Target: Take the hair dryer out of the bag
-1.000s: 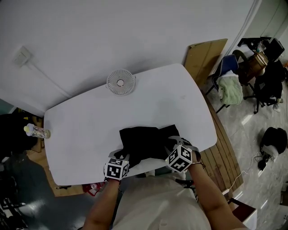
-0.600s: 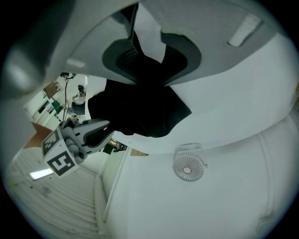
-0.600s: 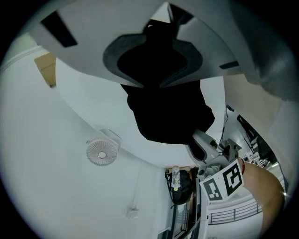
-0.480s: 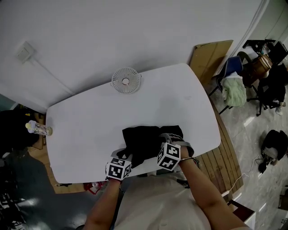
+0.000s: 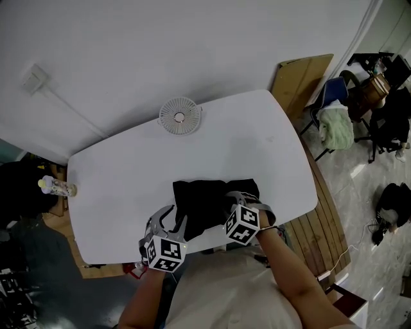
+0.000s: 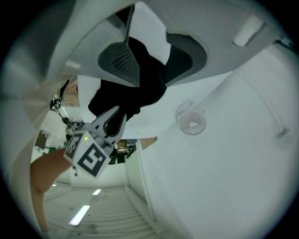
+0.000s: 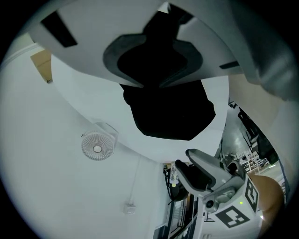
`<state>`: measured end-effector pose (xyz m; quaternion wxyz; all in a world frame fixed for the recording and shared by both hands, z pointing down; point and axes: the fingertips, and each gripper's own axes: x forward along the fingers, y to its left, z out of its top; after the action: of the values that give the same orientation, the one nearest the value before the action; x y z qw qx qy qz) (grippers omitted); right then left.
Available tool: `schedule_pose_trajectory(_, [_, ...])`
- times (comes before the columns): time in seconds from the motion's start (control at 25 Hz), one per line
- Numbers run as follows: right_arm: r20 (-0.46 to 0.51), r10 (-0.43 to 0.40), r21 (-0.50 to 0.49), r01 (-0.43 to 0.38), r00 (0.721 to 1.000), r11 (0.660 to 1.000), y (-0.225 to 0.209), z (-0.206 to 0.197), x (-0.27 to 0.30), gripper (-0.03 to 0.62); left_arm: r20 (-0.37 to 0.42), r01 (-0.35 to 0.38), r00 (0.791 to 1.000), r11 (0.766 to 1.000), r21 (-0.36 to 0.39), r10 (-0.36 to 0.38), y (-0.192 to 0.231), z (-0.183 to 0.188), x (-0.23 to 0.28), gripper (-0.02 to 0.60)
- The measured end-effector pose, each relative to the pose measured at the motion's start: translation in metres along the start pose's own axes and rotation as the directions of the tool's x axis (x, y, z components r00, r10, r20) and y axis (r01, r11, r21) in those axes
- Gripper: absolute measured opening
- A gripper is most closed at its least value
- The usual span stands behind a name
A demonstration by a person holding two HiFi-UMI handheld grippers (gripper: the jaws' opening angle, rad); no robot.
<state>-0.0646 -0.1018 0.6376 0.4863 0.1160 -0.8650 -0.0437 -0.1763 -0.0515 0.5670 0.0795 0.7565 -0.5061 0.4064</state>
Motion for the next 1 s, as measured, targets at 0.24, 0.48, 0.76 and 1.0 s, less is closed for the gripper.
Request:
schedule_pose_trajectory(0.24, [0.044,-0.004,0.027,0.002,0.999,1.000,-0.002,0.004,-0.005,0.149,0.080,0.163,0.981,0.973,0.163,-0.178,-0.033,0.067,0.040,0.166])
schedule_pose_trajectory(0.48, [0.150,-0.012,0.119,-0.006,0.989,0.993,-0.004,0.008,-0.037,0.212,-0.071,0.246,0.969,0.959,0.143,-0.238,-0.055,0.057,0.096,0.166])
schedule_pose_trajectory(0.76, [0.193,-0.130,0.253,0.078,0.973,0.964,-0.035,-0.044,-0.099,0.198,-0.122,0.196,0.976,0.972,0.126,-0.181,-0.043,0.046,0.100,0.164])
schedule_pose_trajectory(1.0, [0.018,-0.129,0.188,0.123,0.991,0.974,-0.043,-0.104,-0.084,0.147,-0.171,0.179,0.972,0.978,0.107,-0.159,-0.027,0.025,0.091,0.163])
